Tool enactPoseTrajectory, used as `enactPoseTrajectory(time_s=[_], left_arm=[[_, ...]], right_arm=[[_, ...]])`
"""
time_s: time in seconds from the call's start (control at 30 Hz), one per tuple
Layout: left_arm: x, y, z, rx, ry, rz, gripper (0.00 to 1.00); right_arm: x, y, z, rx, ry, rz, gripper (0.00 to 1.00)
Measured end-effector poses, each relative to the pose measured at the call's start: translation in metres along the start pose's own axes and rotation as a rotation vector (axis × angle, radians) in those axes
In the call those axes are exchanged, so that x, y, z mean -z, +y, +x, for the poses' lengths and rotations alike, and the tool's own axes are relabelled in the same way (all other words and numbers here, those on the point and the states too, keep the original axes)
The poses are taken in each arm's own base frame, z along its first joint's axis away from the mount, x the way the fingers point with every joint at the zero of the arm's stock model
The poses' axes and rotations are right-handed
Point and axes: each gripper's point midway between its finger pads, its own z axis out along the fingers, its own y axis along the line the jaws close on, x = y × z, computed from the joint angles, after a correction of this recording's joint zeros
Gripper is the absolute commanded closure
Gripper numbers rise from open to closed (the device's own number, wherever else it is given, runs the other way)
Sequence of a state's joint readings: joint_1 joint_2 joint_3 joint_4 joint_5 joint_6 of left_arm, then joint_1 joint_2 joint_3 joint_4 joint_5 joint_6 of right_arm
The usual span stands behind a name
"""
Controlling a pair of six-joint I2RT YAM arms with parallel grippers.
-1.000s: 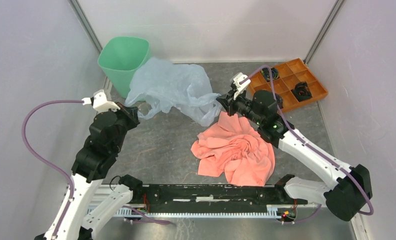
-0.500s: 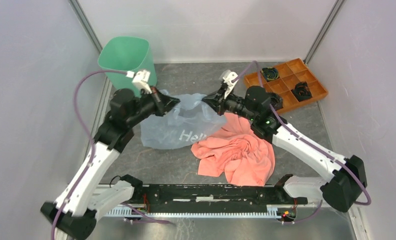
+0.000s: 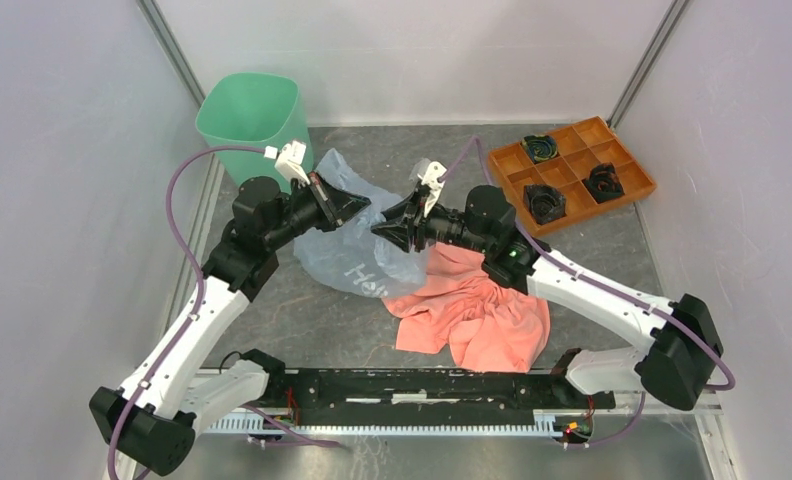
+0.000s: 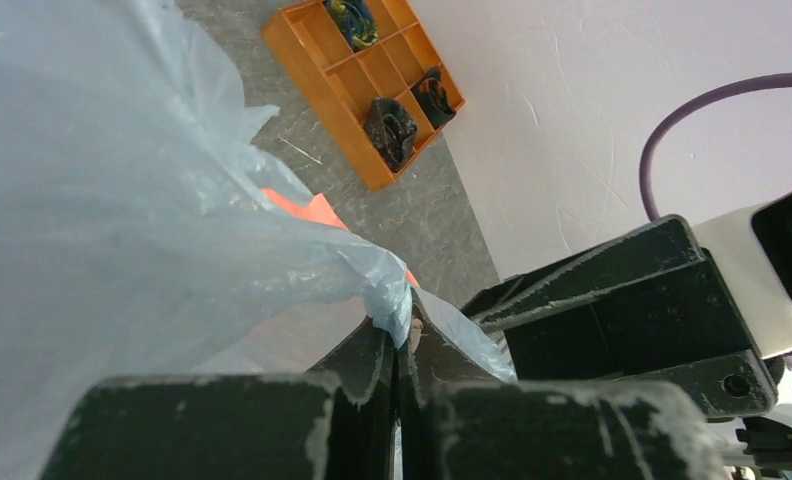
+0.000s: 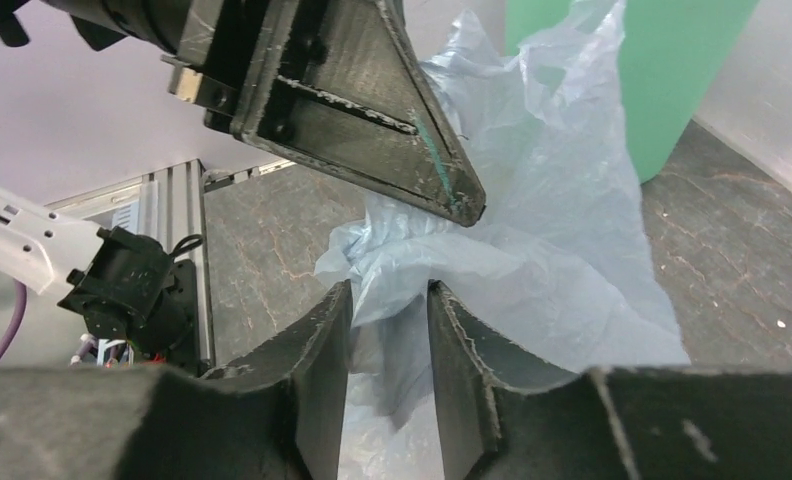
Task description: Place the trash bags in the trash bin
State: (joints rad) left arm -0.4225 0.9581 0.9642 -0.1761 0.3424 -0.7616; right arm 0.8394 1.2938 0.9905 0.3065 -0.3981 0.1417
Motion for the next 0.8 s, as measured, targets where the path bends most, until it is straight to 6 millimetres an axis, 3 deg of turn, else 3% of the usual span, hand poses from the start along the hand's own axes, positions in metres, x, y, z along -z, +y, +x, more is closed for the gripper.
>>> enactPoseTrajectory(time_s=[0.27,0.53,0.6,0.73,0.77,0.8], left_arm=[[-0.001,-0.001,-0.001,0.019,-0.003,0.003,0.98],[-0.007,0.003,0.001,0.041,0.004,-0.004,0.98],[-0.007,0.003,0.002,0.046,0.007,-0.006,0.98],[-0.008,0.003,0.002,0.061,0.008,-0.007,0.98],[-0.008,0.003,0.002,0.061,0.007,-0.006,0.96],[-0.008,0.003,0.001,0.061,0.006,-0.006,0.89]], right_arm=[[-0.010,-0.007,0.012,-0.071,0.006,0.040,0.21],[-0.024,0.002,0.009,-0.097,-0.033,0.126,0.17],[-0.028,0.001,0.012,-0.106,-0.039,0.180,0.26],[-0.033,-0.009,0.027,-0.103,-0.019,0.311,0.88],[-0.032,-0.014,0.031,-0.101,-0.010,0.348,0.97],[-0.031,-0.017,0.036,-0.099,0.000,0.381,0.99]])
